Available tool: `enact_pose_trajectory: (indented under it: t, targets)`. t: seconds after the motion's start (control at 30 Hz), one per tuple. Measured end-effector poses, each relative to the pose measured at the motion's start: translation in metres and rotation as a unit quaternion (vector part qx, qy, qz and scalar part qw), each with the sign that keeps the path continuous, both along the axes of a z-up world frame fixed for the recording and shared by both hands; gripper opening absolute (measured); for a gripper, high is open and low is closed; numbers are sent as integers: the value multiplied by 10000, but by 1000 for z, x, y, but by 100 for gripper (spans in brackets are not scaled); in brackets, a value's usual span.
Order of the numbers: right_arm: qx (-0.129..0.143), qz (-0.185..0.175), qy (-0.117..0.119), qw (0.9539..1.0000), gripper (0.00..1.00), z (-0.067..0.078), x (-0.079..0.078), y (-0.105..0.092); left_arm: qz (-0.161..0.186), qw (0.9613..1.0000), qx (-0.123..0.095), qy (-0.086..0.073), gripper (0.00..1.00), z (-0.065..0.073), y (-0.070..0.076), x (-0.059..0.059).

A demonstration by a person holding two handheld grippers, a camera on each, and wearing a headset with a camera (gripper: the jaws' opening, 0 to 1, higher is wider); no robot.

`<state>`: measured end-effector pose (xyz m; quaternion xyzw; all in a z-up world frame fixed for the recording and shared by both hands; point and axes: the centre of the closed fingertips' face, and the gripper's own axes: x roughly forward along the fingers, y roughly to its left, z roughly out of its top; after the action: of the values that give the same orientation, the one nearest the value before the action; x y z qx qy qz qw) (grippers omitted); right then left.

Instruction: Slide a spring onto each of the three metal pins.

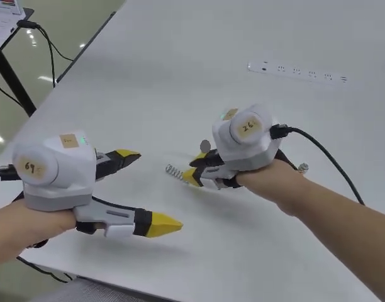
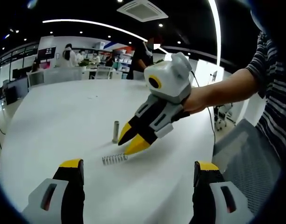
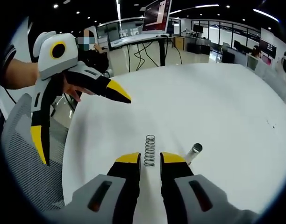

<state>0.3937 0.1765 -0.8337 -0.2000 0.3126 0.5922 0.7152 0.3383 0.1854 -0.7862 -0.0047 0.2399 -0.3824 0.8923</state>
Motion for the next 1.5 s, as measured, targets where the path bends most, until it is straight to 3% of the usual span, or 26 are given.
enact_pose_trajectory:
  t: [0.23,0.67,0.7,0.8,1.03,1.27,1.5]
  targets:
    - [-74,77,-31,9999,14,-6,-3,7,32,10000,10,18,94,-1,4,-1]
    - [-469,236,-124,9985,12,-27,-2,6,47,10000,7,49,94,-2,3,-2]
    - [-403,254,-205,9987,10,-26,-1,7,49,10000,8,49,94,-2,4,-2]
    - [-373,228,-114,9990,9,-25,-3,6,50,10000,6,54,94,-2,4,-1]
    - [-365,305,-144,9988,8,-23,-6,4,26,10000,23,74,94,-3,3,-1]
    - [-178,422,-118,9989,8,-5,-13,-4,-47,10000,9,58,94,-1,-5,3]
    - [-171,535,-208,9982,8,9,-17,-24,-222,9998,-1,16,93,0,-18,7]
